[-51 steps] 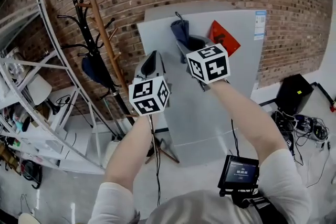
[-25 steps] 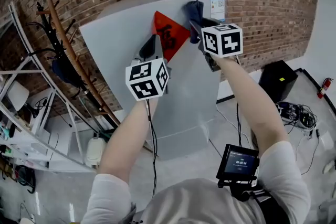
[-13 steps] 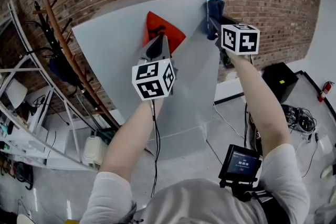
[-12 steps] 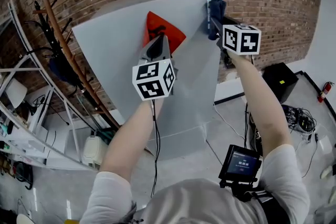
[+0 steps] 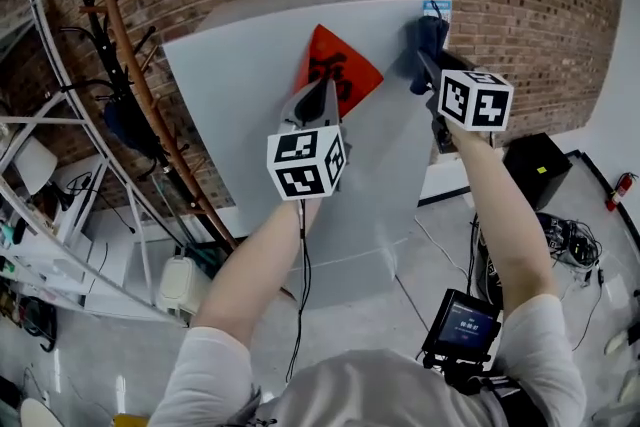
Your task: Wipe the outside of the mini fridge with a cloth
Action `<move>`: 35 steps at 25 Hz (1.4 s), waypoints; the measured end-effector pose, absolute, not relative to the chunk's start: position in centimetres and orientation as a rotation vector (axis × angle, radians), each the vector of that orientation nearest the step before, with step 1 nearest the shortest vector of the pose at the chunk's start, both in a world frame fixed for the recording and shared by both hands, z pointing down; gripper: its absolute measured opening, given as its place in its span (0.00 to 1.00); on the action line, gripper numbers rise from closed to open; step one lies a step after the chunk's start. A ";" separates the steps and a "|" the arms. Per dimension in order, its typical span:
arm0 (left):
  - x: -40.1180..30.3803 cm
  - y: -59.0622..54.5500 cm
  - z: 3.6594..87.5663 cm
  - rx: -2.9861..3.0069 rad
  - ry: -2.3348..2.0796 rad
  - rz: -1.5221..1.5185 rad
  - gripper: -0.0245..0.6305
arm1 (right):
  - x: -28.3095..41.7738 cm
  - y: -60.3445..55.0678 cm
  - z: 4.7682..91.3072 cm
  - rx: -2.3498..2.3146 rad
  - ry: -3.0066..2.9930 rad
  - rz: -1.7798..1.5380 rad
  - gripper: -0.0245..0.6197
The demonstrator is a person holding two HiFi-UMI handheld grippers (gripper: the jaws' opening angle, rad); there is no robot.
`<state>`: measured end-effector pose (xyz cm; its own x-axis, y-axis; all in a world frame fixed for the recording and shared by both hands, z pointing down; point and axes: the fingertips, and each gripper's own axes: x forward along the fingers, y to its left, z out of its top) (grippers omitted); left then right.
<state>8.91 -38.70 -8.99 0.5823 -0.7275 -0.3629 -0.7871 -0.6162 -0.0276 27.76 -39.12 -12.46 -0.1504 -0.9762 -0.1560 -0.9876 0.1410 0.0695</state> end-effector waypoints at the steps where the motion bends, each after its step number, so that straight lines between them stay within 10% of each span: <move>1: 8.2 -38.6 -8.8 -2.620 1.275 0.473 0.04 | 26.3 -38.8 -12.1 -1.970 2.344 0.245 0.20; 21: -15.3 -38.6 -0.6 -2.556 1.615 0.325 0.04 | -10.9 -39.2 0.0 -1.609 2.786 0.348 0.20; 35: -17.5 -39.7 2.1 -2.611 1.625 0.270 0.04 | -13.6 -41.5 2.2 -1.717 2.767 0.348 0.20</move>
<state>-17.54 -39.70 2.07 0.4310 -0.8850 -0.1763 -0.8944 -0.4448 0.0463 -13.56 -41.51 2.23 -0.4436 -0.8962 0.0017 -0.8679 0.4301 0.2486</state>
